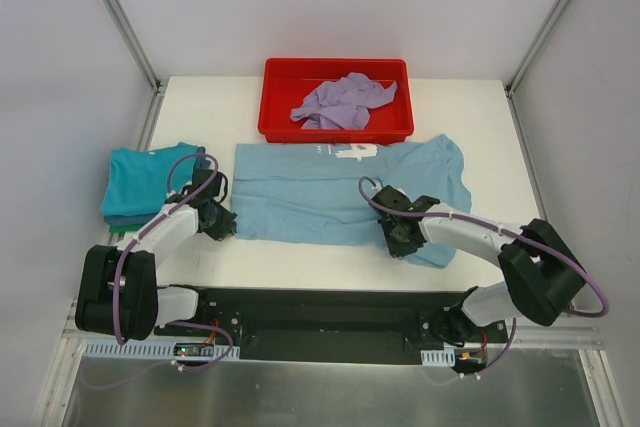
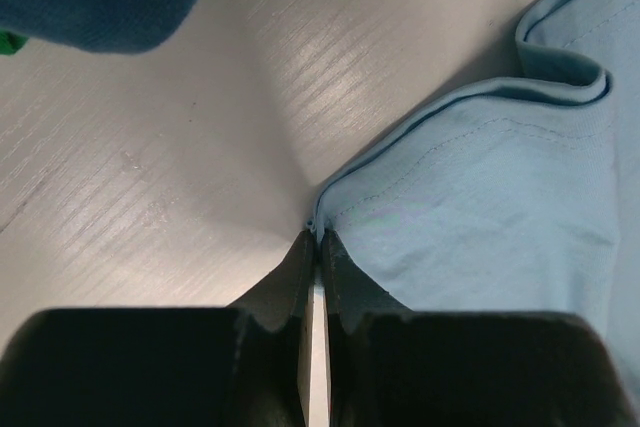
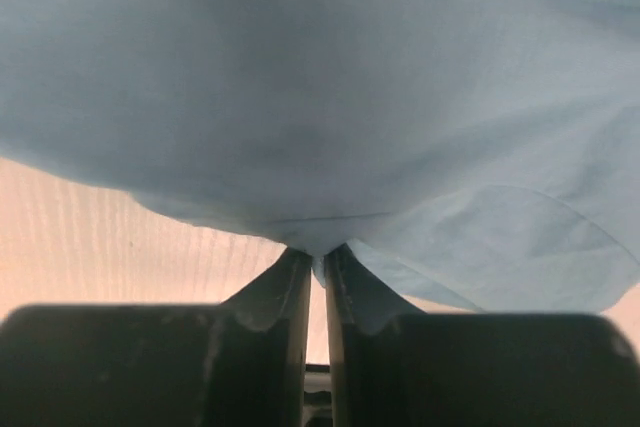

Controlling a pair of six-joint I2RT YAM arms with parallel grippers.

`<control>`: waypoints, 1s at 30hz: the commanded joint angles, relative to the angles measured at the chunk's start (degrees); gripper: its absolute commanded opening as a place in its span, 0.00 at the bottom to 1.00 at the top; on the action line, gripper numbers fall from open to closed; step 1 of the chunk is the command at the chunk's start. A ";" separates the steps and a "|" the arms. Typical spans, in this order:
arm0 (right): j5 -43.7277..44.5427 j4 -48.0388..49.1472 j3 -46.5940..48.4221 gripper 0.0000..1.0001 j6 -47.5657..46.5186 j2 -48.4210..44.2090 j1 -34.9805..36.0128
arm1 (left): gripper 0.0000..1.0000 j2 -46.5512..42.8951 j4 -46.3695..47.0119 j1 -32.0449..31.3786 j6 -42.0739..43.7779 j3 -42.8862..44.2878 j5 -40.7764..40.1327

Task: Fold and stack the t-shirts
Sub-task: Grap the side of the flattened tshirt closest away from the robot with both arms

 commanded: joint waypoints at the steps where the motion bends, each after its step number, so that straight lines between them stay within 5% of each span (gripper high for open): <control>1: 2.53 -11.10 -1.37 0.11 2.58 -0.25 0.48 | 0.00 -0.33 -3.12 0.80 1.50 0.76 -1.04; 17: -17.06 -32.38 1.35 0.07 0.74 -20.21 0.74 | 0.00 -9.20 -11.29 0.89 1.50 1.37 -4.55; 30: -6.52 -46.71 6.54 0.04 2.67 -25.74 -2.24 | 0.00 -13.60 -18.76 0.89 2.03 4.98 -6.14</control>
